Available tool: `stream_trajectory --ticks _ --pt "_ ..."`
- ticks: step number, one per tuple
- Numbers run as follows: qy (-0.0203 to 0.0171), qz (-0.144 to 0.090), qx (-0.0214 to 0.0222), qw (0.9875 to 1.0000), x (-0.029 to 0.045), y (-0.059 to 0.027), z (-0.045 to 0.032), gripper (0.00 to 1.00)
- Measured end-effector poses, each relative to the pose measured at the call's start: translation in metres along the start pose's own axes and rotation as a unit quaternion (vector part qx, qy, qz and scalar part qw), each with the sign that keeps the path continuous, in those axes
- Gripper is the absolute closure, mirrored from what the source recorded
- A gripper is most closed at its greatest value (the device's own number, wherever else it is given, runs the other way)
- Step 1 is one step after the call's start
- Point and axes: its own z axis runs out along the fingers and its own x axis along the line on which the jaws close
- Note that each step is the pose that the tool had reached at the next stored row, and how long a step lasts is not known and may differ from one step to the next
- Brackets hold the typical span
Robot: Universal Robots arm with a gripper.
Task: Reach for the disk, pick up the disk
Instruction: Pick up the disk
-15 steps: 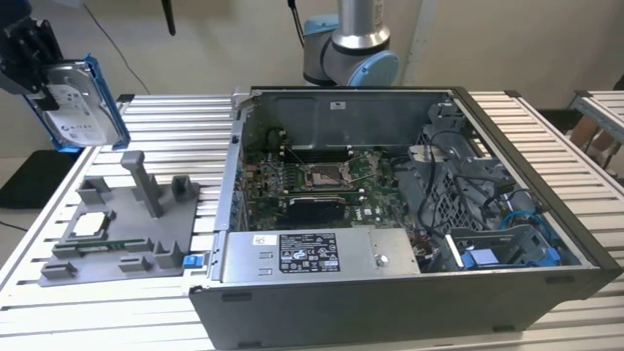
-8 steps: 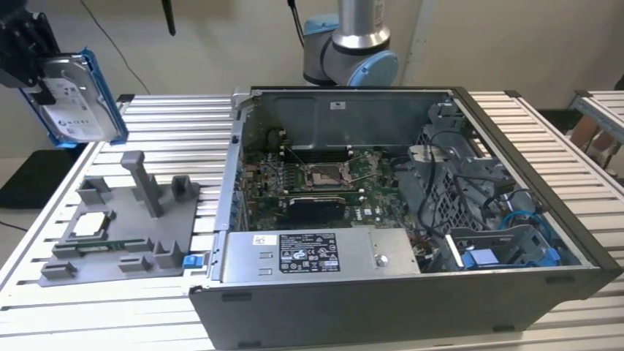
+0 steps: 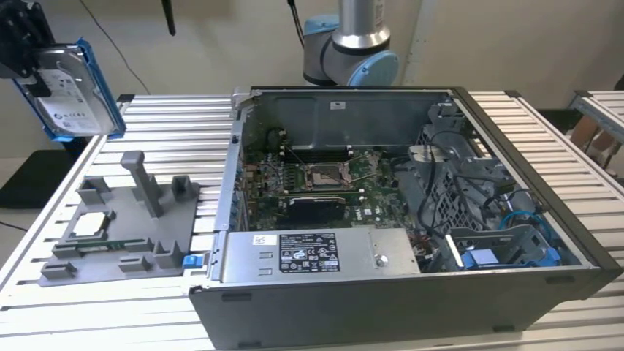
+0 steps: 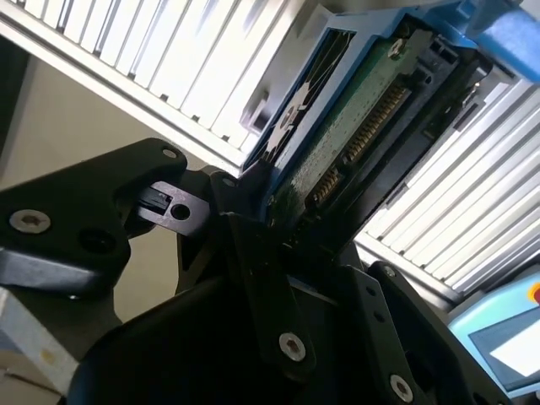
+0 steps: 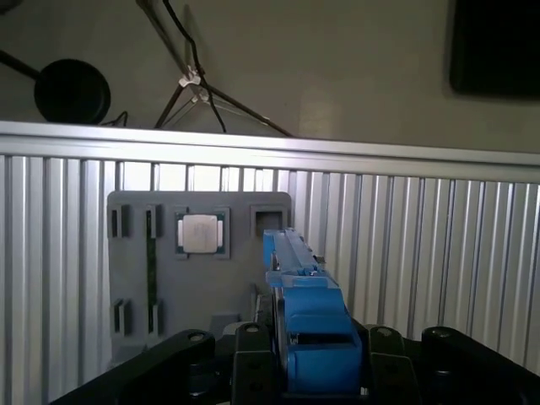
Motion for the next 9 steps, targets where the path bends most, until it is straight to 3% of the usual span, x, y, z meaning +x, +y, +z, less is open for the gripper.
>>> stream_trajectory --ticks 9 --pt "0.0000 0.000 0.0000 1.0000 -0.0014 0.0002 -0.0156 1.00"
